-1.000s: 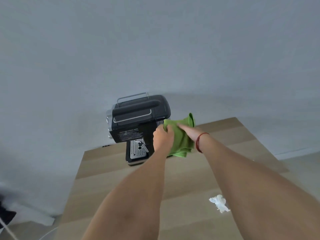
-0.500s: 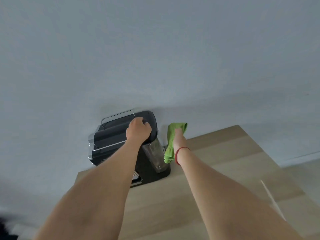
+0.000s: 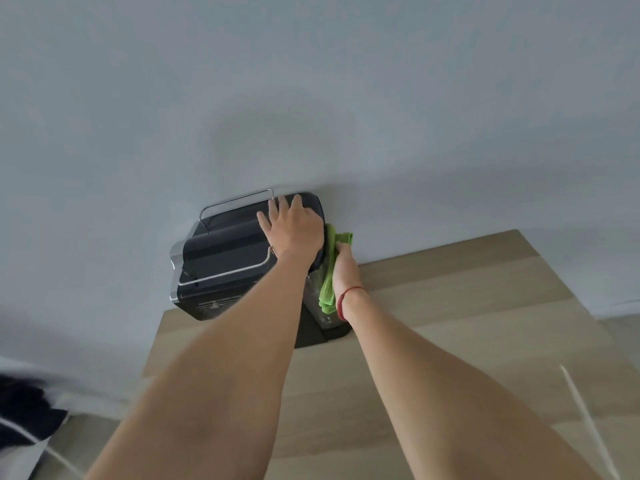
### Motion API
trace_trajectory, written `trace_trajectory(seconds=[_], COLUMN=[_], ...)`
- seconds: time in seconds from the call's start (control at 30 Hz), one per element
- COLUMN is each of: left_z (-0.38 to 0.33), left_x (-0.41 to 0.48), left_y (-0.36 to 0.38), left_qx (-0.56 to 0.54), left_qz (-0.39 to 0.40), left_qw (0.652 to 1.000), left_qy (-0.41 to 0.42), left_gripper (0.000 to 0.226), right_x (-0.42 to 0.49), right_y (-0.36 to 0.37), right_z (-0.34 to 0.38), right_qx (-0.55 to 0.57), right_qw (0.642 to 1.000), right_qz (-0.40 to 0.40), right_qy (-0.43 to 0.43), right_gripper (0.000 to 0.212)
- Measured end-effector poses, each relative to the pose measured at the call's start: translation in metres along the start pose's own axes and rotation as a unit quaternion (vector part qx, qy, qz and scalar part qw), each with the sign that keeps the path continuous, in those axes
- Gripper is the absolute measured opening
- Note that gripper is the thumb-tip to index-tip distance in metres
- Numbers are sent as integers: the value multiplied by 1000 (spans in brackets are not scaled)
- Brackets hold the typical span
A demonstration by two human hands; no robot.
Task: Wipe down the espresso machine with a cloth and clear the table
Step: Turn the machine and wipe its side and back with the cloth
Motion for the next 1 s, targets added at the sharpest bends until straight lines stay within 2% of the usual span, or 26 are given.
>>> trace_trajectory(seconds=[0.1, 0.2, 0.27, 0.4, 0.47, 0.6, 0.7, 1.0], left_z=[3, 4, 4, 5, 3, 2, 1, 4], left_x=[0, 0, 0, 0, 0, 0, -1, -3], left_y=[4, 7, 6, 4, 2, 0, 0, 2], left_qx=[-5, -7, -11, -18, -21, -20, -24, -20], left_qz=[-9, -11, -14, -16, -18, -16, -18, -27], left_qw=[1000, 1000, 1000, 1000, 1000, 1000, 1000, 999], left_qy=[-9, -16, -18, -15, -8, -7, -6, -17], left_gripper=[50, 49, 48, 49, 50, 49, 48, 47], right_x=[-6, 11, 16, 11, 7, 0, 1, 44], right_y=[-7, -22, -27, -15, -13, -3, -7, -30], right_z=[-1, -9, -12, -9, -6, -1, -2, -54], right_qx=[27, 127, 144, 23, -20, 56, 56, -48], right_qw=[999, 989, 986, 999, 999, 997, 995, 992], right_qz=[-10, -23, -34, -20, -41, -35, -58, -109], right_qy=[24, 67, 78, 32, -7, -41, -61, 38], right_gripper=[49, 48, 46, 41, 29, 34, 35, 49])
Point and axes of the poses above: each hand's wrist, its own x-axis towards the middle knuckle, its own y-axis out of the palm, z = x × y, the point moved 7 cm from there along x, towards the middle knuckle, and after that the axes turned 13 degrees about -z, right-handed, at the moved point
